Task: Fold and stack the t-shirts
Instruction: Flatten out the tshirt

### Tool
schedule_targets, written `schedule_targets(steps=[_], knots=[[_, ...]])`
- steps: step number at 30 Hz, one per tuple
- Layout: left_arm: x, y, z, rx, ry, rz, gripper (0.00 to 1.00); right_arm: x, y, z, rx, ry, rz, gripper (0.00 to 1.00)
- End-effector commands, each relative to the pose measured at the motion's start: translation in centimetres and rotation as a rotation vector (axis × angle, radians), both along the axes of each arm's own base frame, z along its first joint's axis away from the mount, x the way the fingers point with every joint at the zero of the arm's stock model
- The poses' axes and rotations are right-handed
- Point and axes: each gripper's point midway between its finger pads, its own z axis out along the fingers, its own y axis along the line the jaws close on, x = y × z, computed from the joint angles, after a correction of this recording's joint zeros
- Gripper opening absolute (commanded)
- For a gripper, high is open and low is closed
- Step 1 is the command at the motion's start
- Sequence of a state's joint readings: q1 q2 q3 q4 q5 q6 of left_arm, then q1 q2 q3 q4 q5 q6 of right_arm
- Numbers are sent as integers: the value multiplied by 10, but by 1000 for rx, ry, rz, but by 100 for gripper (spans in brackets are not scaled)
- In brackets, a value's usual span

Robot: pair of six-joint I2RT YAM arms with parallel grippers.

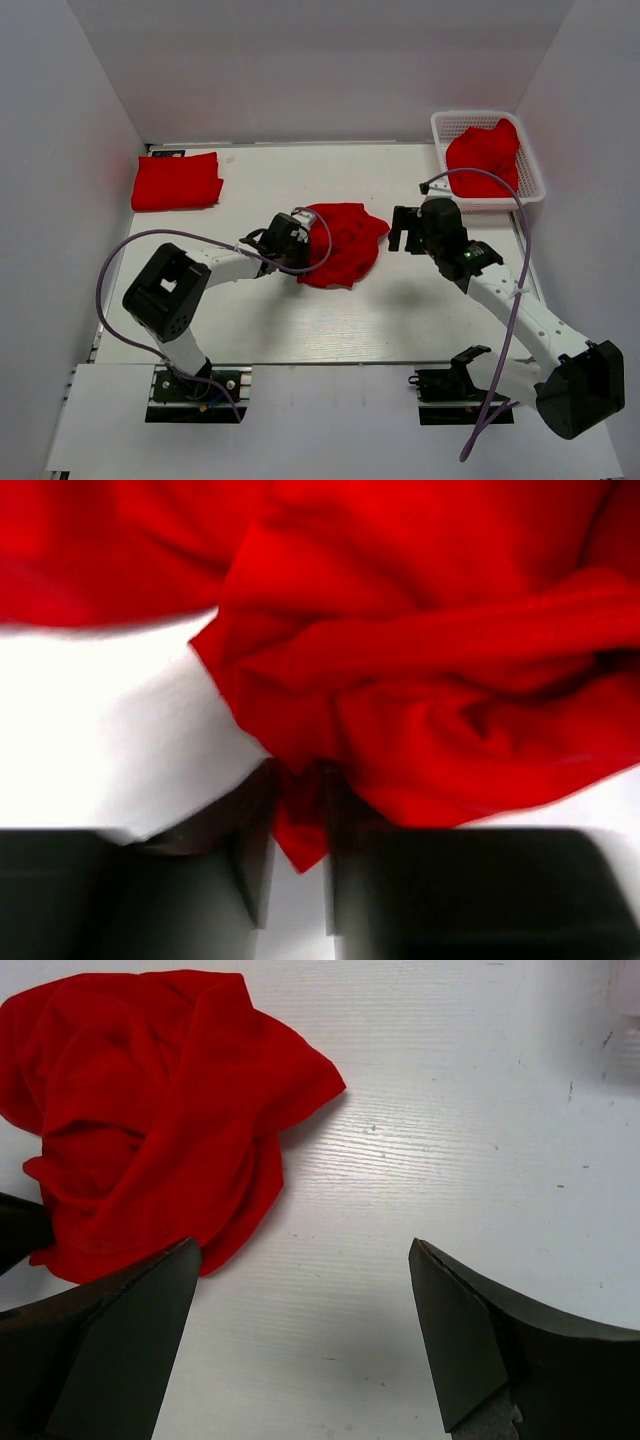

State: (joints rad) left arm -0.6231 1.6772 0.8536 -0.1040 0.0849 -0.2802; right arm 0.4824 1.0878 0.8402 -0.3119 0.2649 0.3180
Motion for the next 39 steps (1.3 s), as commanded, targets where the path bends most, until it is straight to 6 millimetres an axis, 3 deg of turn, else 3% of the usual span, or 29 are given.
schedule_targets(steps=[1, 3, 5, 6, 8, 9, 11, 15, 16, 18, 22, 27, 29, 30, 32, 39], knots=[[-2, 0, -12, 35, 24, -2, 30, 4, 2, 13, 49, -50, -6, 90], [-2, -2, -13, 46, 30, 10, 0, 2, 2, 8, 44, -39, -1, 90], [5, -1, 4, 40, -13, 28, 0, 0, 3, 5, 35, -31, 17, 90], [8, 1, 25, 14, -51, 61, 0, 0, 1, 2, 15, -30, 27, 90], [25, 17, 59, 23, -138, 176, 0, -2, 5, -5, 2, -12, 69, 90], [23, 24, 70, 30, -154, 203, 0, -4, 5, -10, -36, 0, 101, 90], [31, 44, 111, 18, -257, 298, 0, -5, 7, -20, -64, 33, 137, 90], [30, 75, 158, 67, -350, 406, 0, -6, 10, -45, -107, 109, 177, 90], [26, 88, 157, 109, -350, 445, 0, -4, 13, -48, -101, 113, 179, 90], [23, 97, 169, 112, -371, 484, 0, -2, 19, -59, -93, 137, 199, 90], [14, 110, 173, 139, -372, 516, 0, 4, 30, -70, -96, 152, 255, 90], [9, 113, 180, 117, -373, 531, 0, 20, 43, -78, -29, 201, 197, 90], [7, 115, 181, 117, -373, 531, 0, 29, 56, -73, 19, 193, 196, 89], [4, 113, 180, 106, -365, 518, 0, 29, 72, -76, 91, 212, 228, 87], [1, 116, 177, 114, -358, 517, 0, 31, 79, -79, 115, 222, 236, 86], [-10, 117, 177, 93, -341, 501, 0, 56, 88, -101, 96, 259, 191, 86]])
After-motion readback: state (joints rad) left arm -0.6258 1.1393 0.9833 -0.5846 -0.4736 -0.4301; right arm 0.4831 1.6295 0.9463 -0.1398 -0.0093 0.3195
